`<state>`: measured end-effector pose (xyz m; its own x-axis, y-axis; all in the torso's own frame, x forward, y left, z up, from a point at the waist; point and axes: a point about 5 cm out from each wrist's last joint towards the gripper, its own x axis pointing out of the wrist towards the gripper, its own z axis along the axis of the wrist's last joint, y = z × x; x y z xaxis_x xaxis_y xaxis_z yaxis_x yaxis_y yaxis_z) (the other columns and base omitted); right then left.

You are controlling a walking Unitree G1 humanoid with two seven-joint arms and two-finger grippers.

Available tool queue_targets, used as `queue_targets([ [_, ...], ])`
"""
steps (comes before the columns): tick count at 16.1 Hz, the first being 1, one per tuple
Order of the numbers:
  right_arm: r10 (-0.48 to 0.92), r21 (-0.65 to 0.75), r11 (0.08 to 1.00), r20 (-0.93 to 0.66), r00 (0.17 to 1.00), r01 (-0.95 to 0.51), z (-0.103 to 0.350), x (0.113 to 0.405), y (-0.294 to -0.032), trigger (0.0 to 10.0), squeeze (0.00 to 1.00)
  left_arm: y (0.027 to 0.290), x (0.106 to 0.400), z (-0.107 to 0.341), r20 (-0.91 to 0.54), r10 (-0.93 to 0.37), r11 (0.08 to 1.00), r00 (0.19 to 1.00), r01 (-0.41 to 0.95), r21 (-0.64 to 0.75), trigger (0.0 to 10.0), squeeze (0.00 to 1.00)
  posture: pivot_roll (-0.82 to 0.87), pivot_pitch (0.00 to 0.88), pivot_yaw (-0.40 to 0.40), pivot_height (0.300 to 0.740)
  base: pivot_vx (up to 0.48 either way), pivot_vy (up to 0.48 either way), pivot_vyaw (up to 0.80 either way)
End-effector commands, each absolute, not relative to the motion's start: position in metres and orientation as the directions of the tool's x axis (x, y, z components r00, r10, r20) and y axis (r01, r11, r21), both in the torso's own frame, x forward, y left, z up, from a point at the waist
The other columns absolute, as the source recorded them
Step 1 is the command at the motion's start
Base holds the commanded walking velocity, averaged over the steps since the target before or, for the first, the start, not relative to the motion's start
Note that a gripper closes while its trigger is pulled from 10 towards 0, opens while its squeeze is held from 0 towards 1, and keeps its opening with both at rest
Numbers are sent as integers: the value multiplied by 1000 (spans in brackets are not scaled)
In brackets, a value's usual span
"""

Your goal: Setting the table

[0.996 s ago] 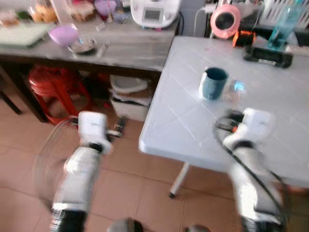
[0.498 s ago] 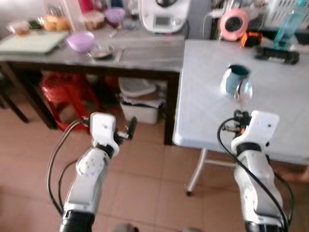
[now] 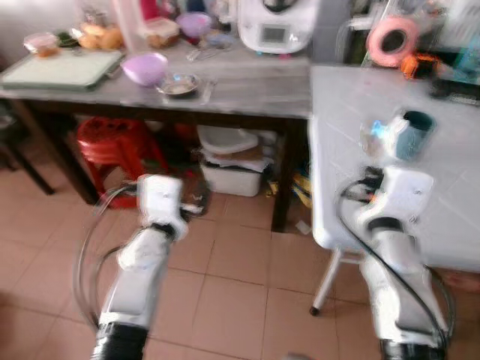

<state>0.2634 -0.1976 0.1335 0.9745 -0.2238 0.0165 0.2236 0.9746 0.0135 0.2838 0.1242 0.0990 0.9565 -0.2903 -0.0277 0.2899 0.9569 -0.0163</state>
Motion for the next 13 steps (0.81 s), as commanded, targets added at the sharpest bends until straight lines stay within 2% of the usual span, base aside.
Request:
queue_targets([
  [1,-184,25,983,43,982,183,139,268,-186,10000,0,139,286,101,-31,-234,972,972,235,16,10000,0,-49,0,25,740,480,0,0],
  [4,-173,20,985,49,984,172,140,269,-186,10000,0,142,290,99,-46,-198,980,979,198,-10,10000,0,-51,0,24,740,442,87,0],
  [8,-163,15,987,47,986,162,139,269,-184,10000,0,139,290,101,-23,-217,976,976,217,30,10000,0,-53,0,26,740,354,322,0],
  [13,-158,4,987,50,986,158,139,270,-186,10000,0,138,292,103,-12,-223,975,975,223,15,10000,0,-55,0,31,740,348,331,0],
])
